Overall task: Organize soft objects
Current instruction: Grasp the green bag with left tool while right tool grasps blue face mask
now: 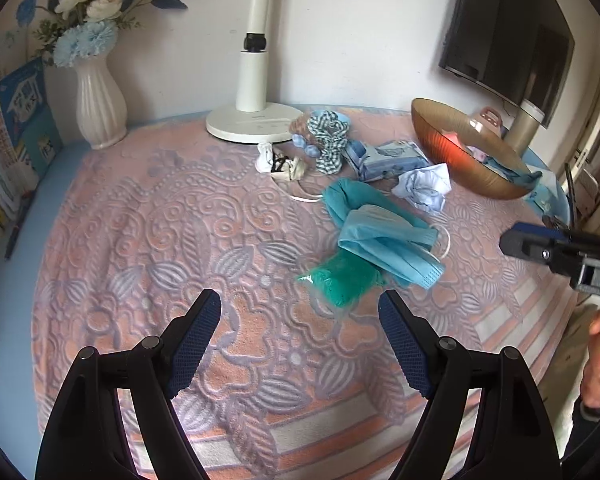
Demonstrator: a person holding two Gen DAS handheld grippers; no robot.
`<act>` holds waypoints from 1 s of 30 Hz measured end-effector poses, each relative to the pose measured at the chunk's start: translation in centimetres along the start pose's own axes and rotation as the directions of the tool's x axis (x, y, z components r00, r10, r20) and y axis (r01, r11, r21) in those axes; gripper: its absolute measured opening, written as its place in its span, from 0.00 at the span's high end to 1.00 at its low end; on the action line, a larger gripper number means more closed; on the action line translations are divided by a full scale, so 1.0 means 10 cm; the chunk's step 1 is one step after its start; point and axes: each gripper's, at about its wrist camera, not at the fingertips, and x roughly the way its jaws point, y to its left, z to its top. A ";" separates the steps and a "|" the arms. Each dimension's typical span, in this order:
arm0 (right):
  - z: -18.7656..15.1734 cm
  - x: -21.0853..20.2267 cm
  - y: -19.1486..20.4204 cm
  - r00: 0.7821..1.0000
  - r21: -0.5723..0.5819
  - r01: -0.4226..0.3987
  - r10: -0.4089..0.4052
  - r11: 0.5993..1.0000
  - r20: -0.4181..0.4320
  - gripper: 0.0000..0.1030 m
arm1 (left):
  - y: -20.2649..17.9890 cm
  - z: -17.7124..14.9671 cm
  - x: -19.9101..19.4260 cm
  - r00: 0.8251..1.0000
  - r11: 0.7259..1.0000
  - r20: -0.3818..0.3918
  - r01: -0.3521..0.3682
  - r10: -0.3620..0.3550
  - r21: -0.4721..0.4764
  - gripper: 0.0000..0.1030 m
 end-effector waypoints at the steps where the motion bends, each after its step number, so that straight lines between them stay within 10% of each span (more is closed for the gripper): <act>1: 0.03 -0.01 0.05 1.000 -0.015 0.000 0.000 1.000 0.004 0.46 | 0.01 -0.01 -0.01 1.000 1.000 0.003 0.008 -0.009 0.006 0.22; 18: 0.28 0.98 0.59 0.988 -0.269 0.001 -0.043 0.963 -0.150 0.41 | 0.06 0.09 0.39 0.994 0.991 -0.088 0.069 -0.059 0.118 0.22; 30: 0.25 0.97 0.33 0.991 -0.160 -0.061 0.041 0.985 -0.129 0.87 | -0.14 0.16 0.76 0.978 0.971 -0.172 0.153 -0.122 0.182 0.24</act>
